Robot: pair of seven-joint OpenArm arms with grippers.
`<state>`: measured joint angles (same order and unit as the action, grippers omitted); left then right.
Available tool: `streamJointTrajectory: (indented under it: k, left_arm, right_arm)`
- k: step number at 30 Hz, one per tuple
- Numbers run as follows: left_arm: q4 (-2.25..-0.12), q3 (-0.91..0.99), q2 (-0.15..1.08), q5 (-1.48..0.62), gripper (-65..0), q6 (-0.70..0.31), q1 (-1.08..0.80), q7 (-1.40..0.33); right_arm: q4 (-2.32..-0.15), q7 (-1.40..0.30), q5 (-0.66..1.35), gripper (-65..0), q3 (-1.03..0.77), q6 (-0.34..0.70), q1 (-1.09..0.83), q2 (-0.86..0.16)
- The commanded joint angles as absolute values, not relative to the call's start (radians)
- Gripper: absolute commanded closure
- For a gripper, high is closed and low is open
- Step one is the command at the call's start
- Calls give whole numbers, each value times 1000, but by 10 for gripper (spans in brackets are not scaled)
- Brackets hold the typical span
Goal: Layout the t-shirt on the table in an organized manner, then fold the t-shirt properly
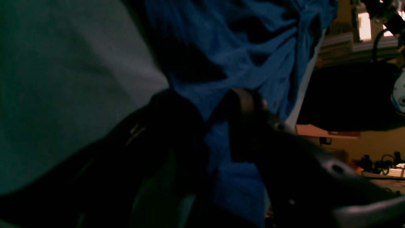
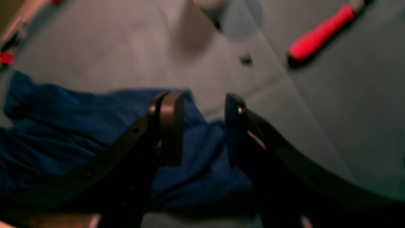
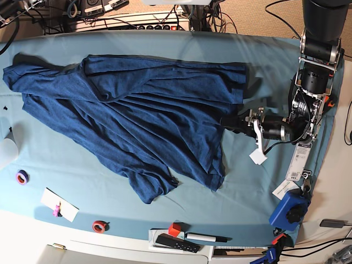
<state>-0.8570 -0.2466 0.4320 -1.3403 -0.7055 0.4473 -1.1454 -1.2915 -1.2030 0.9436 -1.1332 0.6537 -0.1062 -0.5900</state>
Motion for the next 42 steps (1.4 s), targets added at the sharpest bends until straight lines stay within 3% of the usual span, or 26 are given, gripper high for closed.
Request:
streamJointTrajectory:
  k: [1, 7, 11, 18, 27, 29, 33, 36, 42]
  left_arm:
    - [-876, -244, 443, -1325, -296, -698, 477, -1134]
    - [-920, -243, 437, -1296, -296, -698, 519, -1082]
    - [-921, -244, 408, -1157, -296, -698, 559, -963]
    - [-921, -244, 324, -1003, -296, -698, 599, -871]
    - [-921, -244, 218, -994, -292, -698, 596, -867]
    - [-921, -244, 211, -994, -292, -698, 596, -870]
    - [-921, -244, 214, -993, -292, -698, 595, -903]
    - [-921, -244, 219, -994, -292, -698, 593, -908]
    - [-921, -244, 218, -994, -292, -698, 575, -910]
  right_arm:
    - [-1310, -1203, 984, -221, -1141, 675, -89, -626]
    - [-1310, -1388, 1275, -221, -1140, 698, 2, -618]
    - [-1310, -1396, 1484, -221, -1140, 698, 31, -574]
    - [-1311, -1396, 1484, -220, -1110, 698, 16, -444]
    - [-1310, -1396, 1484, -221, -805, 698, 124, -408]
    - [-1310, -1396, 1409, -222, -738, 698, 197, -408]
    - [-1295, -1396, 1109, -302, -583, 698, 334, -408]
    - [-1215, -1275, 916, -307, -453, 698, 416, -408]
    - [-931, -1115, 810, -307, -296, 698, 593, -410]
